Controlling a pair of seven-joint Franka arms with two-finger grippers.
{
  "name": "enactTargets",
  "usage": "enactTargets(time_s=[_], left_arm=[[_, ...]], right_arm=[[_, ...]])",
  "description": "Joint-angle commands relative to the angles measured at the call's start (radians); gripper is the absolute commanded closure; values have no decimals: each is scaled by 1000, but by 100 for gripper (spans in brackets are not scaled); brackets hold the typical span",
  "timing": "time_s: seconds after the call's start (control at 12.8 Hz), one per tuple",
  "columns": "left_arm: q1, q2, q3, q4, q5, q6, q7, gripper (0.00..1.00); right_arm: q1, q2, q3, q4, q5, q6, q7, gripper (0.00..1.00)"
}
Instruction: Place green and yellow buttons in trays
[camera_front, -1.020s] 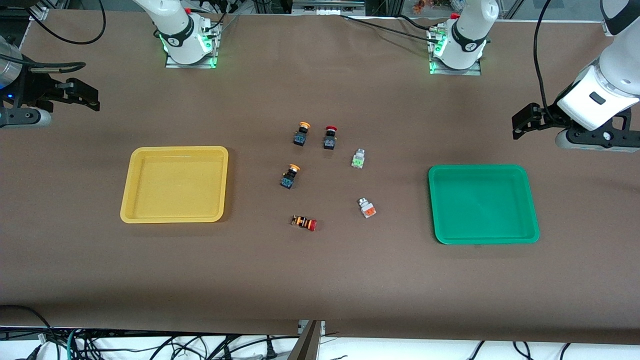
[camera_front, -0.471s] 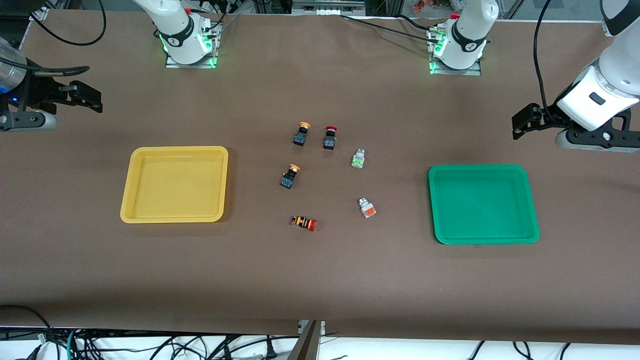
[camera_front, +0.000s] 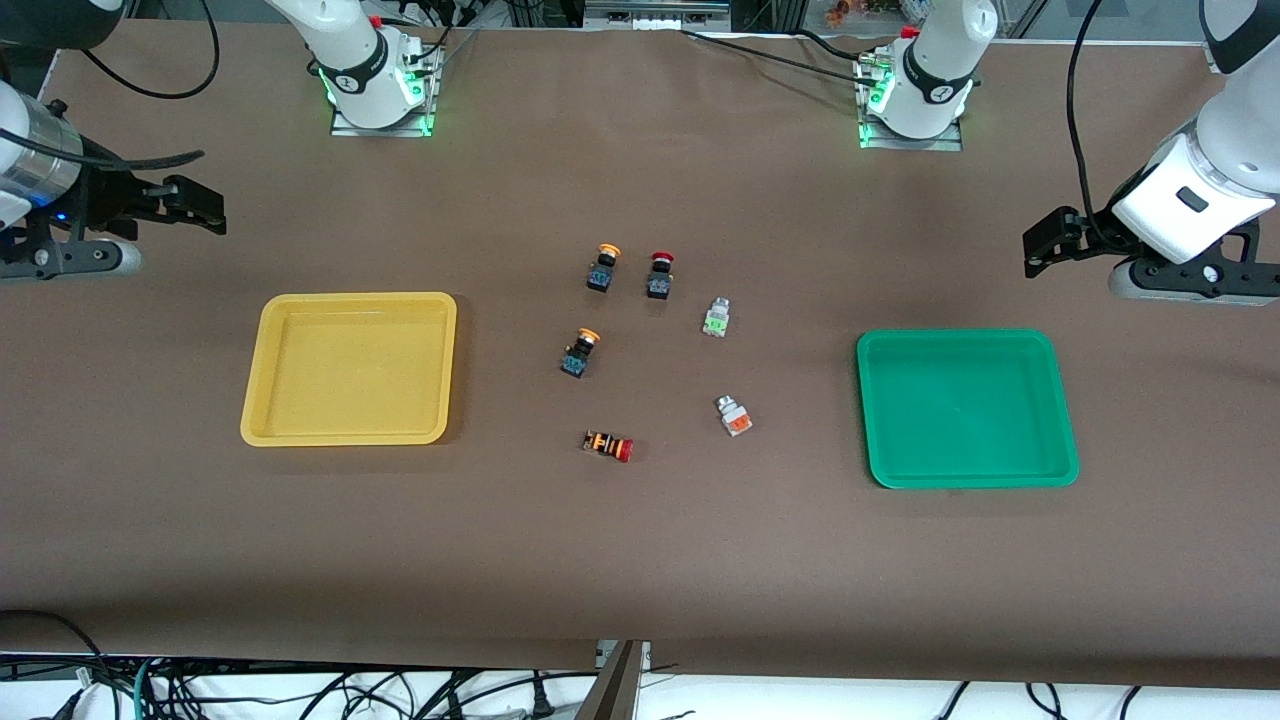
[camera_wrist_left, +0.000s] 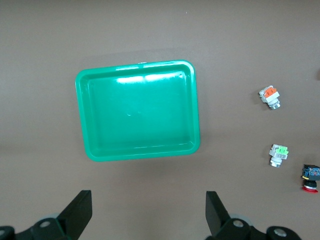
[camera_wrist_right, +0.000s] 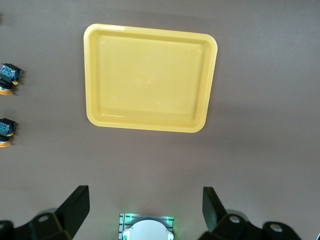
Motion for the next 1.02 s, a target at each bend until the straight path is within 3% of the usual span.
enactTargets(time_s=[0.0,0.39,0.71,0.94], left_arm=[[1,6,-3,18,20,-19,15,0],[-2,8,-4,14,19,-20,3,0],[-72,109,-20,18,8,-71,-9,0],[-163,213,-27,18,3,16,-254,0]], right_arm=[[3,32,-2,6,8,10,-12,0],[55,64,-1,-1,27,16,8,0],[101,70,-1,-4,28,25,68,0],[129,79,-1,-11,66,38,137,0]])
